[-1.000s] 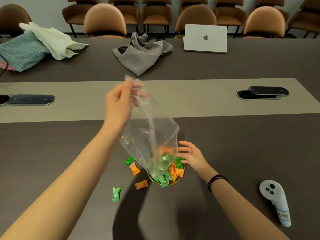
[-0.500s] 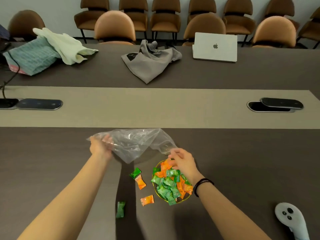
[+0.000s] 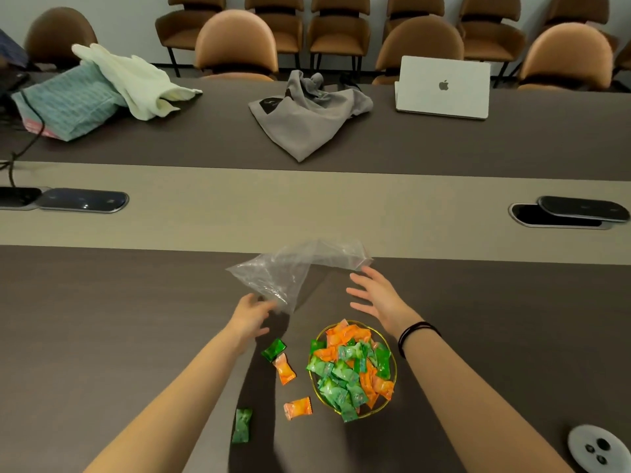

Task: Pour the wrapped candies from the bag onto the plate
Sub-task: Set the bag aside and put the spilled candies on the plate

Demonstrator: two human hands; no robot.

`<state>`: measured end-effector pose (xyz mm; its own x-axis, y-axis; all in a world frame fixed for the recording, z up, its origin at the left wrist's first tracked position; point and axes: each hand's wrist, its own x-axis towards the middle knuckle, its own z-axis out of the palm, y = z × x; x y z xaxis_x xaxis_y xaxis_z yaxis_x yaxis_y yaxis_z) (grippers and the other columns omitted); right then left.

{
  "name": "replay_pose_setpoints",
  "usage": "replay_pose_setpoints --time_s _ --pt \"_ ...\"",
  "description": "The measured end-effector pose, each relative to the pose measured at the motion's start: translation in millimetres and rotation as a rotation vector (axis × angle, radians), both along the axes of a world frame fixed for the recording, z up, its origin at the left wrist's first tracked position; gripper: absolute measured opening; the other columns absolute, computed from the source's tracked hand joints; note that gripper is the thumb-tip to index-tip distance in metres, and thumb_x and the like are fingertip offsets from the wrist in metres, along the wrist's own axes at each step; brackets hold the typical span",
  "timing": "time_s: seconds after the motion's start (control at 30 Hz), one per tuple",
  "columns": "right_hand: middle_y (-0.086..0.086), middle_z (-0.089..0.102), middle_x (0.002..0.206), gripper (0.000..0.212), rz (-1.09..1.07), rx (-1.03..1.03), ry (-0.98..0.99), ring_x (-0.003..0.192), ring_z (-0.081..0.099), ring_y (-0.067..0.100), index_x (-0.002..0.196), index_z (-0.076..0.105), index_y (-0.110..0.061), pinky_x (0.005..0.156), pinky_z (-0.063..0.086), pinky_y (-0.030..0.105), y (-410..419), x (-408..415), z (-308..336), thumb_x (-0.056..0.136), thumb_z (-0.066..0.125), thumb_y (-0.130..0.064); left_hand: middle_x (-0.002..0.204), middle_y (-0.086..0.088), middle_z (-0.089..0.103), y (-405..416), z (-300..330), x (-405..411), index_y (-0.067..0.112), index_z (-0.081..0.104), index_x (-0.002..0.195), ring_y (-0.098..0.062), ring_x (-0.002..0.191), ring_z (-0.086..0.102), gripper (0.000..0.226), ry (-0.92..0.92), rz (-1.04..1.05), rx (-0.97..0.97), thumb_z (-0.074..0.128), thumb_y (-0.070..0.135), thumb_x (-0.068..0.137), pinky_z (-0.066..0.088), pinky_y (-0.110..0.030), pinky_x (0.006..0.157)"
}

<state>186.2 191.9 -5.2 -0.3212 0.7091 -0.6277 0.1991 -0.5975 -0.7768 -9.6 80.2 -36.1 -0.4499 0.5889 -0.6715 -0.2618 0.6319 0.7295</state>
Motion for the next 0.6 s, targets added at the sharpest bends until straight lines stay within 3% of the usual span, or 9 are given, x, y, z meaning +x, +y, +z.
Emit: replay_pose_setpoints --time_s 0.13,0.27,0.33,0.43,0.6 --pt "0.010 0.050 0.139 0.043 -0.047 0.013 0.002 0.124 0.053 0.024 0.135 0.044 -0.010 0.099 0.046 0.040 -5 9 -2 0.092 0.050 -0.011 0.139 -0.012 0.044 -32 -27 10 0.007 0.037 0.136 -0.030 0.126 0.045 0.064 0.523 -0.556 -0.127 0.065 0.017 0.080 0.040 -0.038 0.105" --pt "0.010 0.042 0.146 0.055 -0.146 0.016 0.076 0.128 0.049 0.028 0.143 0.031 -0.011 0.099 0.044 0.041 -19 15 2 0.092 0.046 0.000 0.141 -0.003 0.032 -60 -42 29 0.020 0.029 0.141 -0.025 0.131 0.031 0.078 0.769 -0.843 -0.186 0.066 0.039 0.076 0.042 -0.042 0.102" --pt "0.010 0.038 0.148 0.060 -0.141 0.041 0.024 0.130 0.046 0.029 0.146 0.024 -0.011 0.103 0.042 0.042 -29 19 1 0.092 0.045 0.001 0.139 -0.003 0.030 -66 -43 40 0.023 0.027 0.141 -0.025 0.129 0.030 0.079 0.834 -0.892 -0.190 0.067 0.039 0.075 0.048 -0.043 0.095" --pt "0.010 0.036 0.149 0.065 0.000 0.112 -0.185 0.131 0.044 0.028 0.147 0.019 -0.013 0.109 0.039 0.043 -47 29 -8 0.091 0.050 -0.006 0.131 -0.006 0.036 -70 -45 48 0.021 0.041 0.132 -0.027 0.122 0.039 0.057 0.871 -0.857 -0.144 0.064 0.024 0.080 0.050 -0.042 0.090" --pt "0.009 0.044 0.143 0.063 0.137 0.101 -0.299 0.126 0.048 0.027 0.142 0.032 -0.014 0.108 0.040 0.042 -64 43 -12 0.085 0.058 -0.017 0.117 -0.008 0.048 -75 -45 51 0.015 0.057 0.110 -0.032 0.101 0.057 0.027 0.832 -0.707 -0.036 0.056 0.009 0.084 0.049 -0.039 0.079"
